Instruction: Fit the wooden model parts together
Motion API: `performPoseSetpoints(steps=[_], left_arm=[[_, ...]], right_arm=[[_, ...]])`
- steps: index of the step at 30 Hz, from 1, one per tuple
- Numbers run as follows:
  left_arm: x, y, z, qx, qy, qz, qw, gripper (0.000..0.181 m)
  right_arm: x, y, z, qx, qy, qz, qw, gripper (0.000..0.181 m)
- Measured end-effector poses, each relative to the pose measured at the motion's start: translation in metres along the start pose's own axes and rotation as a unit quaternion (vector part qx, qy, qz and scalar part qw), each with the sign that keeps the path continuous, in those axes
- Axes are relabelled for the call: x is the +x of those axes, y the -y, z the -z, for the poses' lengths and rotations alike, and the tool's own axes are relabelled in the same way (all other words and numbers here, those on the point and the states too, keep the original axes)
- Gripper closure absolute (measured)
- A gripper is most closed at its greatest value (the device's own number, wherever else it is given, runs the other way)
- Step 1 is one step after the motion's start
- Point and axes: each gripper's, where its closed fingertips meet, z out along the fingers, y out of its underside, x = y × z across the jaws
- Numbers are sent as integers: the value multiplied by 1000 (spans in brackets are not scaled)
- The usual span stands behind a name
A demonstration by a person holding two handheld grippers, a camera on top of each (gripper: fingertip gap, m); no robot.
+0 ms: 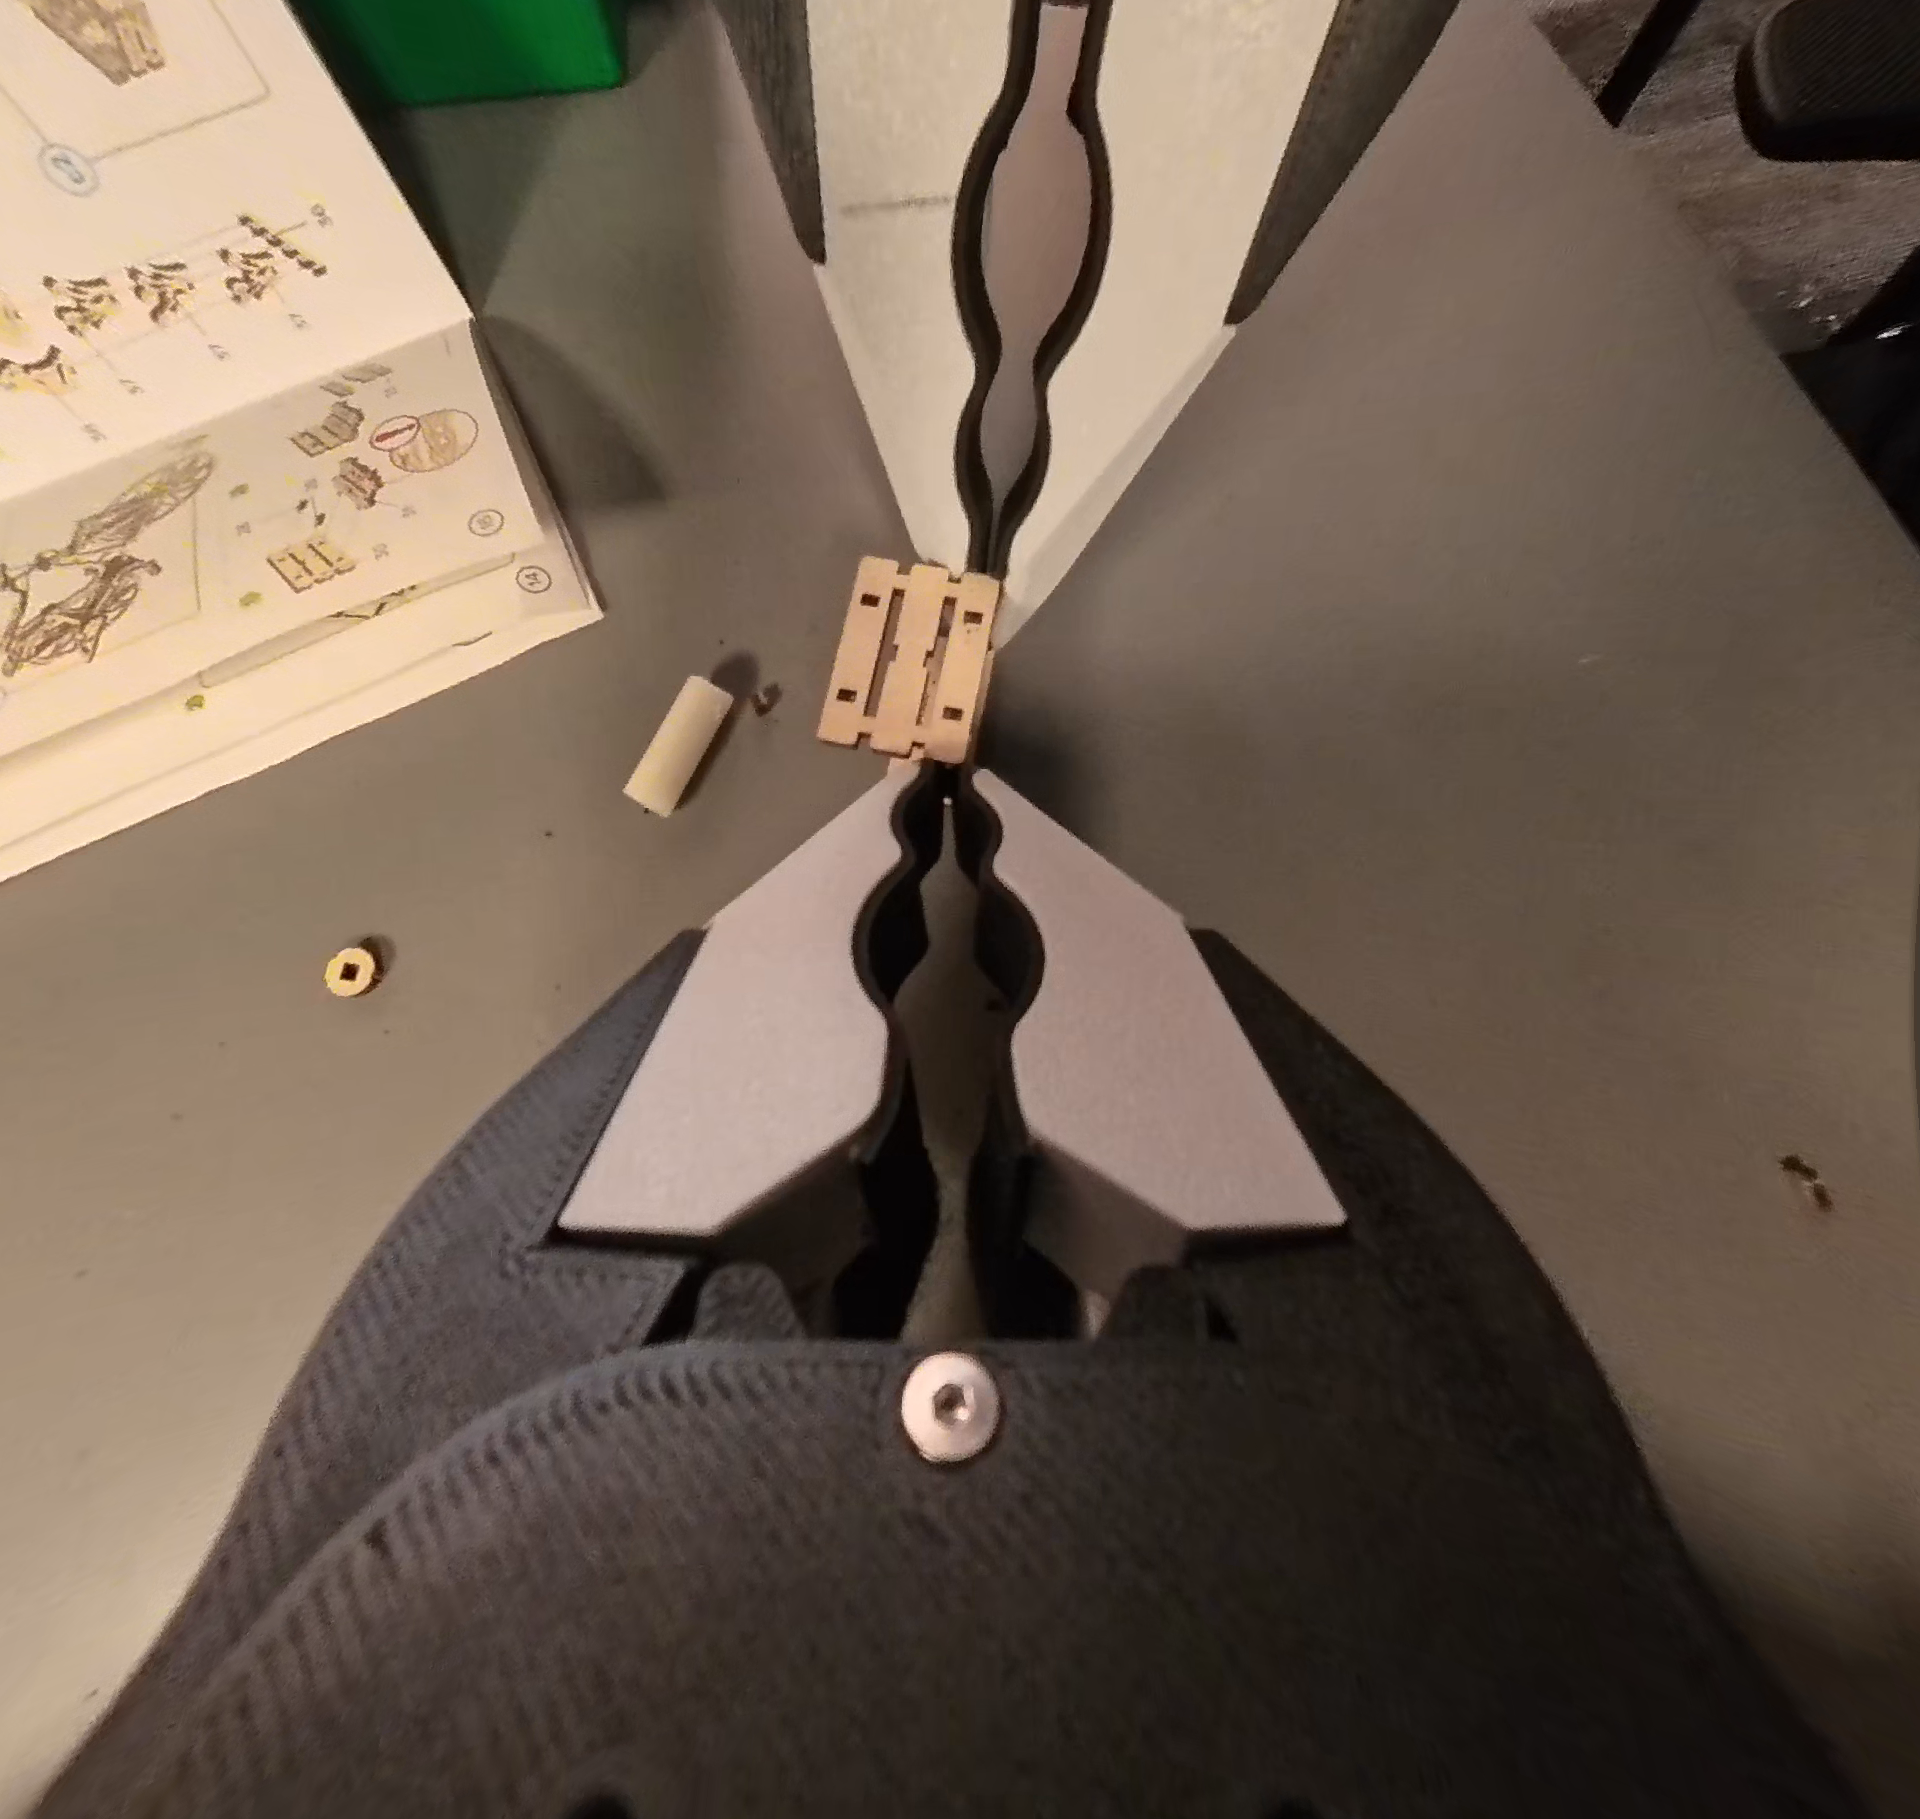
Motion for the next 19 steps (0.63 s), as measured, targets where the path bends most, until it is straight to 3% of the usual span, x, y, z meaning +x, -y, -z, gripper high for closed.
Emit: performPoseSetpoints(steps=[11,16,19], left_arm=[[-2,1,1,6,-13,13,1000,181],[-3,13,12,38,-36,64,997,180],[2,22,23,63,-87,121,987,180]], right_arm=[[3,2,1,14,-1,-15,1000,181],[6,14,14,97,43,-87,991,181],[3,25,26,156,105,-143,972,181]])
